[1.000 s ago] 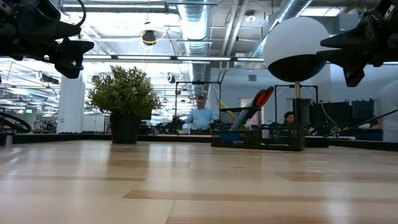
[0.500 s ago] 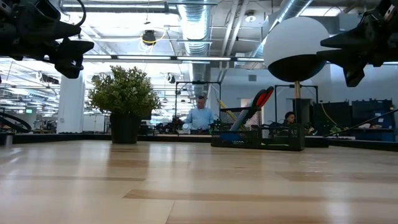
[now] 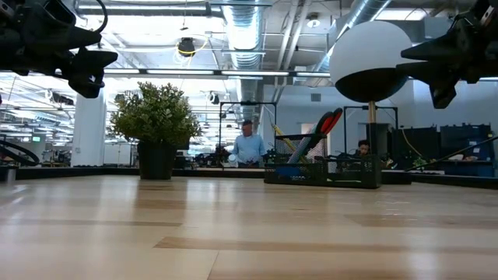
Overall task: Pick and place office supplies into organizer
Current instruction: Return to Home Position
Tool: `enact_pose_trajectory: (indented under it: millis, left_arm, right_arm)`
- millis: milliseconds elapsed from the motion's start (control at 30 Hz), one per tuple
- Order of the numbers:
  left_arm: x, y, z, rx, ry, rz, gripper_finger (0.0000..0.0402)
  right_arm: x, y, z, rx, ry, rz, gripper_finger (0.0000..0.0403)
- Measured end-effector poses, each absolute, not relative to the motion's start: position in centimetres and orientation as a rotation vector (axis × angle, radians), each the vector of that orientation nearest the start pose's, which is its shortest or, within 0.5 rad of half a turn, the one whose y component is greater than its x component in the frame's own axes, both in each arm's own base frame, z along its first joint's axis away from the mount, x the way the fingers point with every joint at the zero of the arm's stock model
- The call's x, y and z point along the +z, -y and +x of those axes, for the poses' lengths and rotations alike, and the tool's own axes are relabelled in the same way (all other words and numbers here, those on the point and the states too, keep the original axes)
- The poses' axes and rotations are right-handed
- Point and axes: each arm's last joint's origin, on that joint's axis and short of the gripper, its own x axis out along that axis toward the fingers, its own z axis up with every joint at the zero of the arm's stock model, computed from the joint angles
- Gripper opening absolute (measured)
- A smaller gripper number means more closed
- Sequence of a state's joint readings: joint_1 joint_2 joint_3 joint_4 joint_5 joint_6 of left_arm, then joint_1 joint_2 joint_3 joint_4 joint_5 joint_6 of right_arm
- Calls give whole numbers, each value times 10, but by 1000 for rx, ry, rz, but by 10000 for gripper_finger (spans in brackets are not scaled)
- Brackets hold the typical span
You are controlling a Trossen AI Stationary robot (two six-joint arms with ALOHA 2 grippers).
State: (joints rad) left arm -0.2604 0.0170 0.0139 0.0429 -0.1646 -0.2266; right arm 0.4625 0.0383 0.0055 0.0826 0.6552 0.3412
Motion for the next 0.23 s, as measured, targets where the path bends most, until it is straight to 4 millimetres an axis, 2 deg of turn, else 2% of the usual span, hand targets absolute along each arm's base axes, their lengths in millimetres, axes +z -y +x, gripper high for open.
enact_pose_trajectory:
  millis: [233]
  left_arm:
    - [171, 21, 95, -100, 28, -235, 171]
  right_arm:
    - [170, -26, 92, -184, 75, 367, 119]
